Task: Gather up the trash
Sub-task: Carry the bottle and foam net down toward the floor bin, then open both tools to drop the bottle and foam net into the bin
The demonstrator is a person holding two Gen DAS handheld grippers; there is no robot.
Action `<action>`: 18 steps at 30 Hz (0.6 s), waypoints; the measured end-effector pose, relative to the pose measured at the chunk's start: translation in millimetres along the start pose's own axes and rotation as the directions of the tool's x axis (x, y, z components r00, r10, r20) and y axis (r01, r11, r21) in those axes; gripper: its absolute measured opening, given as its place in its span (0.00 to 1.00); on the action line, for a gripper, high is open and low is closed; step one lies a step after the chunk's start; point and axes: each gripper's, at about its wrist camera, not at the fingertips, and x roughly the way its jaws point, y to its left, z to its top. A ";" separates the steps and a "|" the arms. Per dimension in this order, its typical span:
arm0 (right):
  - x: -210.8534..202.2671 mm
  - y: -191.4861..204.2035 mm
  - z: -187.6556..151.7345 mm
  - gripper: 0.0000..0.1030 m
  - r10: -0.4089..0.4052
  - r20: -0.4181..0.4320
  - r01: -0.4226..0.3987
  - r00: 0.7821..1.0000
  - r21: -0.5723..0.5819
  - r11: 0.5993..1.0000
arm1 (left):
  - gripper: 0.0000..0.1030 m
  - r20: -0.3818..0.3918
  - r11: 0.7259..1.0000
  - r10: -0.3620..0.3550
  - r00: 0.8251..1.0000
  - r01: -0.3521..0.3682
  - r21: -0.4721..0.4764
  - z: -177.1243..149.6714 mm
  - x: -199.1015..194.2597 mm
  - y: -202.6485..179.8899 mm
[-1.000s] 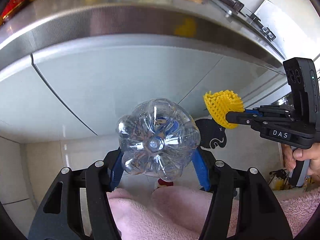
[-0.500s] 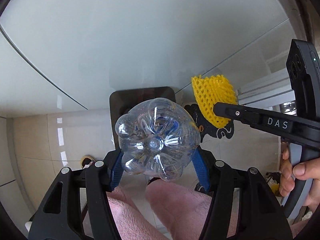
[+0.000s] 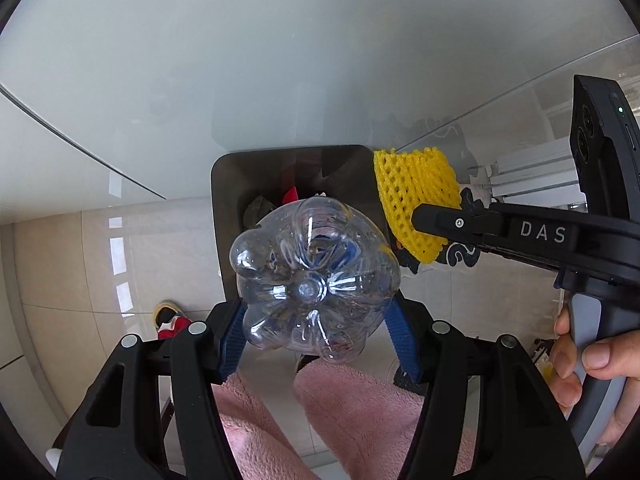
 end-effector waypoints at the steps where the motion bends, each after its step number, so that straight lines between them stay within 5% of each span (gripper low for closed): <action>1: 1.1 1.2 1.7 0.18 0.006 -0.004 -0.006 1.000 0.004 1.000 | 0.57 -0.004 1.000 0.000 1.000 0.000 -0.002 1.8 1.0 0.7; 3: 0.7 3.1 4.9 0.26 0.011 -0.003 -0.011 1.000 0.014 1.000 | 0.56 -0.011 1.000 -0.003 1.000 0.003 -0.009 5.7 1.9 -0.2; 5: -0.6 4.9 7.9 0.53 0.016 0.003 -0.016 1.000 0.018 1.000 | 0.58 -0.010 1.000 -0.010 1.000 0.010 -0.014 9.2 1.2 -1.4; 12: -5.5 10.8 13.7 0.68 -0.018 0.008 0.018 1.000 0.016 1.000 | 0.89 0.002 1.000 -0.007 1.000 0.007 -0.015 9.6 -5.3 -0.9; 18: -27.7 8.1 10.0 0.97 -0.018 0.037 0.017 0.999 0.030 0.999 | 0.92 0.002 1.000 -0.011 1.000 0.011 -0.024 5.5 -17.8 0.3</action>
